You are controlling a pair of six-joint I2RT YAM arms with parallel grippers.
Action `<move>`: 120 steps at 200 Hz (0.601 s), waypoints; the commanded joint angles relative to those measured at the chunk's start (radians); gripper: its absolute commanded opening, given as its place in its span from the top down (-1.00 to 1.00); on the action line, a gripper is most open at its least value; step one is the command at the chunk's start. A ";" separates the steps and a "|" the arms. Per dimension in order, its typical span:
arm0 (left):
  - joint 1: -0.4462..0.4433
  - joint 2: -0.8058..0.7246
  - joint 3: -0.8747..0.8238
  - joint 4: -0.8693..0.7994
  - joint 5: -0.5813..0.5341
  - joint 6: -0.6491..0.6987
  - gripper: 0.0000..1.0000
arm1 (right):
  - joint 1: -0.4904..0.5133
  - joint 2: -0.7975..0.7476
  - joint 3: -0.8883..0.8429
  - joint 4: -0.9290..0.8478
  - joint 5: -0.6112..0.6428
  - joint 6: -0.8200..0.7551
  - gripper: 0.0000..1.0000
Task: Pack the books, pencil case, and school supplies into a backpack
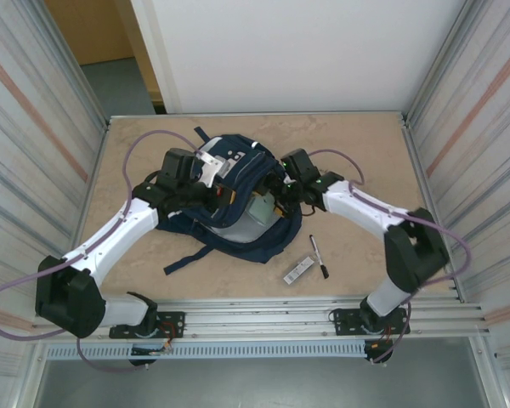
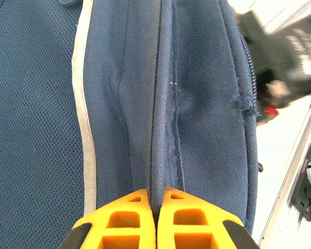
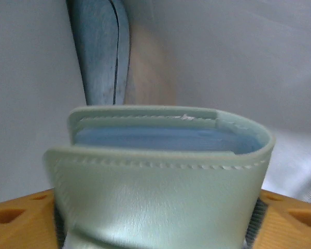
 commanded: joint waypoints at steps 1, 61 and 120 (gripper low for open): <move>0.008 -0.068 0.054 0.040 0.066 -0.013 1.00 | 0.018 0.118 0.081 0.045 -0.052 0.104 -0.82; 0.036 -0.088 0.031 0.032 0.067 -0.006 1.00 | -0.015 0.006 -0.032 -0.007 -0.063 0.021 -0.86; 0.038 -0.068 0.034 0.046 0.074 -0.013 1.00 | 0.019 -0.073 -0.126 -0.055 0.010 -0.080 -0.38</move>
